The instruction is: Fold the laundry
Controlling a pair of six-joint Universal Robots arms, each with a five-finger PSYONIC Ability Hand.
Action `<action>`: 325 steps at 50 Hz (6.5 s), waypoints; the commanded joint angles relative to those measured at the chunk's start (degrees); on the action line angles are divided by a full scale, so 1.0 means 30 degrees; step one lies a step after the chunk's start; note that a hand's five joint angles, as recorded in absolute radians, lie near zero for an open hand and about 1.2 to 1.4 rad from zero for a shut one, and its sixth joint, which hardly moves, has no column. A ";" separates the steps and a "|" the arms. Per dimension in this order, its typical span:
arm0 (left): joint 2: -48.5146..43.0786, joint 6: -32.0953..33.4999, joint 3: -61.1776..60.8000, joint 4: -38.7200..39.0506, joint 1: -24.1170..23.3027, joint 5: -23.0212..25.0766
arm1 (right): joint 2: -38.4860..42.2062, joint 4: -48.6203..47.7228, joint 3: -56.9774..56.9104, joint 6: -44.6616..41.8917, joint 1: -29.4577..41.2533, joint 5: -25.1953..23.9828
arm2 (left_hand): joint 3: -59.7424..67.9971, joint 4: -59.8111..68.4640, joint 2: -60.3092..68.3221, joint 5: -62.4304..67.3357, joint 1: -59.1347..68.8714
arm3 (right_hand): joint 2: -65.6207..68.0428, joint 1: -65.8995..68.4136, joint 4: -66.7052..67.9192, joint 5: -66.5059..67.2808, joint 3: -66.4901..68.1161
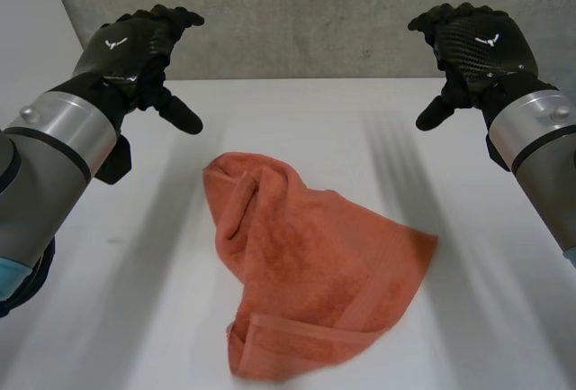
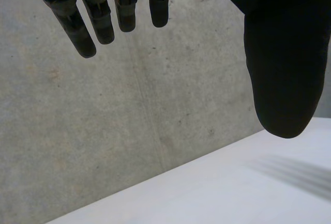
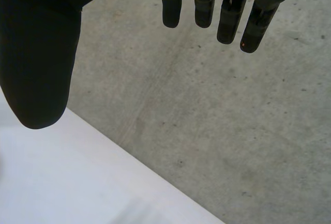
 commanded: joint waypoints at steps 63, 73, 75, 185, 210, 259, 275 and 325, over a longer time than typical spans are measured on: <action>-0.6710 0.4541 -0.0297 0.3188 -0.1933 -0.0830 | 0.1017 -0.0311 0.2520 -0.0980 0.2980 0.1372 | 0.2812 0.3058 0.3031 0.2751 0.3046 | 2.2458 2.2808 2.2280 2.2322 2.2615; -1.0457 0.3048 0.2074 0.2719 -0.2871 -0.1152 | -0.0567 -0.0223 0.3459 -0.1127 0.2921 0.1167 | 0.2980 0.3226 0.3198 0.2918 0.3213 | 2.2458 2.2808 2.2280 2.2322 2.2615; -1.0839 0.2814 0.2397 0.2719 -0.2871 -0.1152 | -0.0714 -0.0223 0.3577 -0.1127 0.2892 0.0991 | 0.3649 0.3895 0.3867 0.3587 0.3882 | 2.2458 2.2808 2.2280 2.2322 2.2615; 0.2431 0.3018 -0.0766 1.0483 -0.2636 0.1514 | 0.8251 1.1437 -0.8845 1.0270 -0.1034 -0.3697 | 2.2486 2.2731 2.2704 2.2424 2.2719 | -0.0875 -0.0526 -0.1054 -0.1012 -0.0718; 0.1350 0.3018 -0.0034 0.9341 0.0526 0.2217 | 0.5443 0.7894 -1.0869 0.1691 0.1105 0.0435 | 2.2486 2.2731 2.2704 2.2424 2.2719 | 2.2458 2.2808 2.2280 2.2322 2.2615; -0.3224 0.1670 0.2813 1.2358 0.1348 -0.0303 | 0.2069 -0.2605 -0.5272 -0.6195 0.1780 0.0847 | 2.2486 2.2731 2.2704 2.2424 2.2719 | 2.2458 2.2808 2.2280 2.2322 2.2615; -0.3487 0.1846 -0.4837 1.2446 0.2167 -0.0127 | 0.8749 0.8274 -0.5183 -0.6782 0.1633 -0.0592 | 2.2486 2.2731 2.2704 2.2424 2.2719 | 0.9304 0.9653 0.9125 0.9167 0.9461; 0.4334 0.1320 -0.6332 1.0132 0.2725 0.1806 | 0.6989 0.8625 -0.2516 -0.1008 -0.1971 -0.4898 | 2.2486 2.2731 2.2704 2.2424 2.2719 | 0.5822 0.6172 0.5644 0.5686 0.5979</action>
